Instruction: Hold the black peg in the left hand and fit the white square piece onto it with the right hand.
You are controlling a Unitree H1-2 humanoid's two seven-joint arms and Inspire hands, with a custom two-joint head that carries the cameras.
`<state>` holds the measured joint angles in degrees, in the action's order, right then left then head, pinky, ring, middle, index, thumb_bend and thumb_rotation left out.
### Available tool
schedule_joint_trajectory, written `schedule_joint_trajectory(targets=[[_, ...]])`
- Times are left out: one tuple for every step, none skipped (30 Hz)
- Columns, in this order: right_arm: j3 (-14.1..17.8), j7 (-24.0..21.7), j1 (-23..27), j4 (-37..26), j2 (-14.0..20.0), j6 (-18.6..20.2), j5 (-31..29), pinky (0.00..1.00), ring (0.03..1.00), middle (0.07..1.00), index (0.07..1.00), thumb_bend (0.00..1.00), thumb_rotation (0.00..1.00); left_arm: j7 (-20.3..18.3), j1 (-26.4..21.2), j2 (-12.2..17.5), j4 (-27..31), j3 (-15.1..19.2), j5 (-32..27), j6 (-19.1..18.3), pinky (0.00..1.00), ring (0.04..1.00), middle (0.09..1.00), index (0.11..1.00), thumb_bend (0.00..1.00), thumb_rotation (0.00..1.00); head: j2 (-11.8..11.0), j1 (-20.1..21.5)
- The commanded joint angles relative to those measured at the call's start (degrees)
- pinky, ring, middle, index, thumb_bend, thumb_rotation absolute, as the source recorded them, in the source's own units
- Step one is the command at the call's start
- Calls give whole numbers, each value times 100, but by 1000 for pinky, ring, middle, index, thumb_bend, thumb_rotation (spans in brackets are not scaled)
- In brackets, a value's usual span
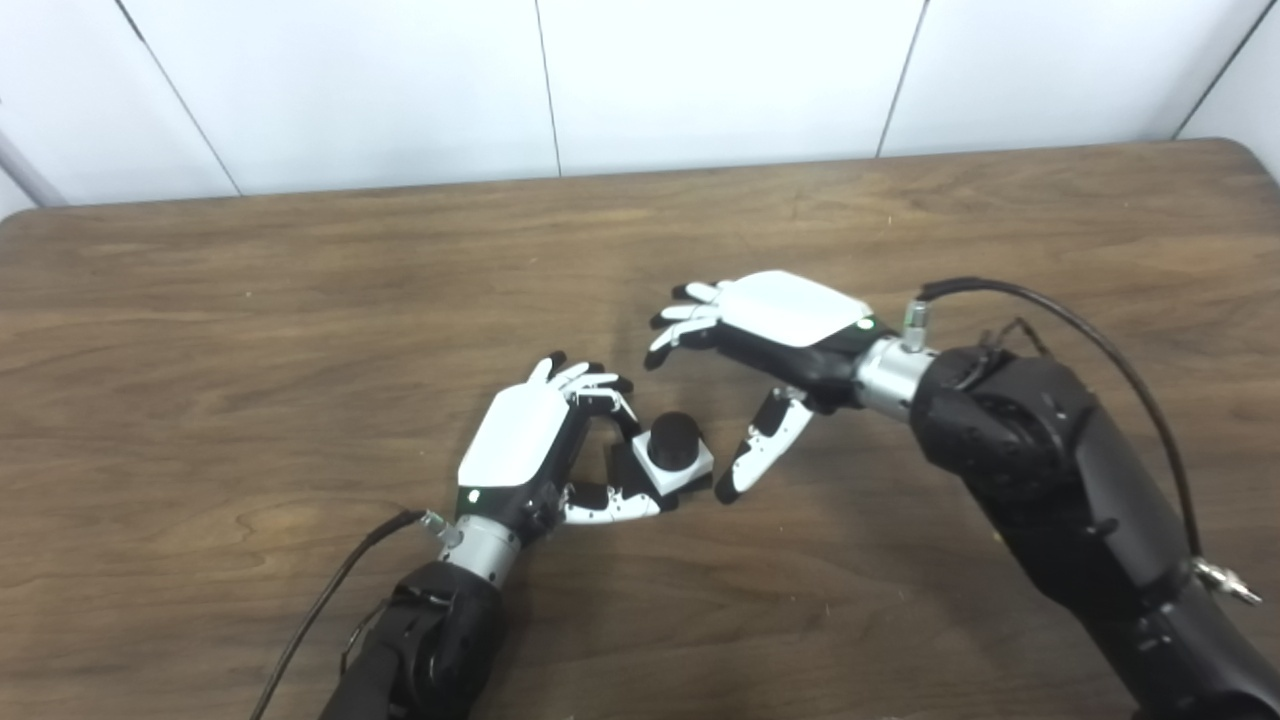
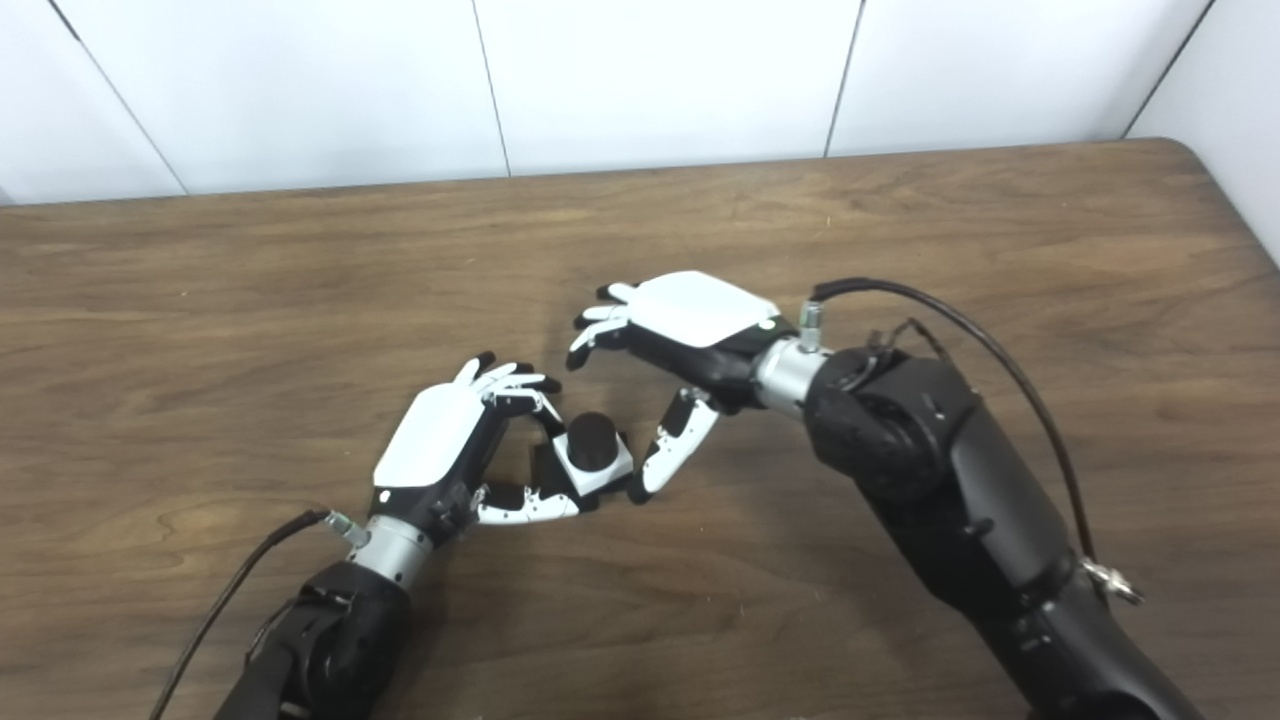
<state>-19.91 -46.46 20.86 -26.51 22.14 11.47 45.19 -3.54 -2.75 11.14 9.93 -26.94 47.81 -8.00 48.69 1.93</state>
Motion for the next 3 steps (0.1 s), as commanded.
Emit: schedule_joint_trajectory(targets=[[169, 40, 59, -245, 83, 113, -47, 994, 1000, 931, 797, 1000, 378, -313, 150, 82, -169, -96, 3, -4, 1000, 876, 779, 485, 522, 54, -4, 10], [207, 38, 16, -276, 100, 155, -56, 995, 1000, 932, 799, 1000, 380, -321, 150, 78, -165, -93, 8, -25, 1000, 875, 778, 485, 522, 55, -4, 10], [236, 45, -28, -303, 117, 189, -66, 992, 1000, 932, 799, 1000, 380, -317, 148, 76, -168, -87, 12, -34, 1000, 876, 780, 485, 522, 55, -17, 30]])
